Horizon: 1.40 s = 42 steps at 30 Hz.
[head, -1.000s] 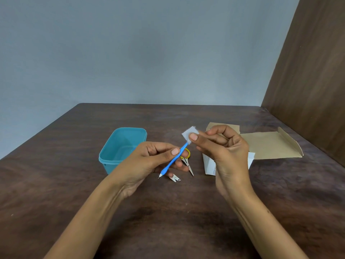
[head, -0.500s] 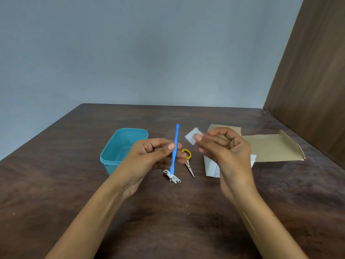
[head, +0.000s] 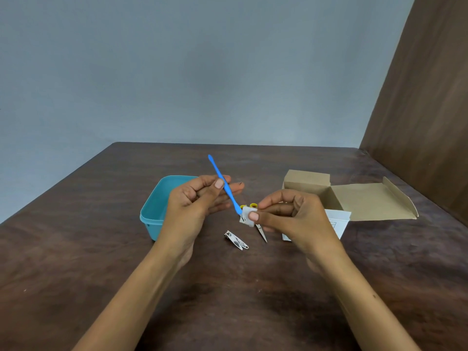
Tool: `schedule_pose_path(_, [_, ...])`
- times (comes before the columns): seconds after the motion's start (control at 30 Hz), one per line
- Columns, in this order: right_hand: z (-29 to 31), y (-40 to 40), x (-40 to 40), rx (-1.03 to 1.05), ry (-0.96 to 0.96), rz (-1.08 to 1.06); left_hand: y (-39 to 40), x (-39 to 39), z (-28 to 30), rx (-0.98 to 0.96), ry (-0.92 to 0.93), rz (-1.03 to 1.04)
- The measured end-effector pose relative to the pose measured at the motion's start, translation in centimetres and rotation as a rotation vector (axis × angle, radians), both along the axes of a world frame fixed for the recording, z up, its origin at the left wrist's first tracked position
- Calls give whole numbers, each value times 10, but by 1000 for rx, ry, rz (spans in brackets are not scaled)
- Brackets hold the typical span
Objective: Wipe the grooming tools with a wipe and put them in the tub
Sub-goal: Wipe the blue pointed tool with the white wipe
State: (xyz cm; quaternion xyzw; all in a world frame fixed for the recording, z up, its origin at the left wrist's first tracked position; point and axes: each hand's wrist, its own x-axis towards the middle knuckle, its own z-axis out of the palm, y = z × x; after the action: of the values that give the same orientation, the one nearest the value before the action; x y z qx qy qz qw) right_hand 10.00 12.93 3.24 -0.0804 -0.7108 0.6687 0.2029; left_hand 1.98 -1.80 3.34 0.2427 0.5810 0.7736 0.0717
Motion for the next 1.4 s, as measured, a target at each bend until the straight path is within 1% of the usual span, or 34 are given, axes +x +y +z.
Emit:
schedule_pose_path(0.33, [4, 2, 3, -126, -60, 146, 1, -1, -1, 4, 18, 20])
schedule_pose_path(0.53, [2, -3, 1, -164, -63, 156, 3, 1, -4, 10, 35, 35])
schedule_pose_path(0.63, [-1, -6, -1, -138, -49, 115, 5, 3, -4, 24, 44, 33])
schedule_pose_path(0.8, [-3, -8, -4, -18, 5, 13, 5, 1, -7, 18, 44, 36])
schedule_pose_path(0.9, [-4, -8, -5, 16, 28, -1, 6, 1, -7, 26, 23, 26])
schedule_pose_path(1.07, [-10, -10, -7, 42, 45, -21, 6, 2, -8, 26, -5, 0])
schedule_pose_path(1.2, [-12, -8, -8, 41, 52, -56, 6, 3, -7, 30, -12, -58])
schedule_pose_path(1.4, [-12, -7, -5, 70, 46, -63, 3, 1, -5, 83, 8, 8])
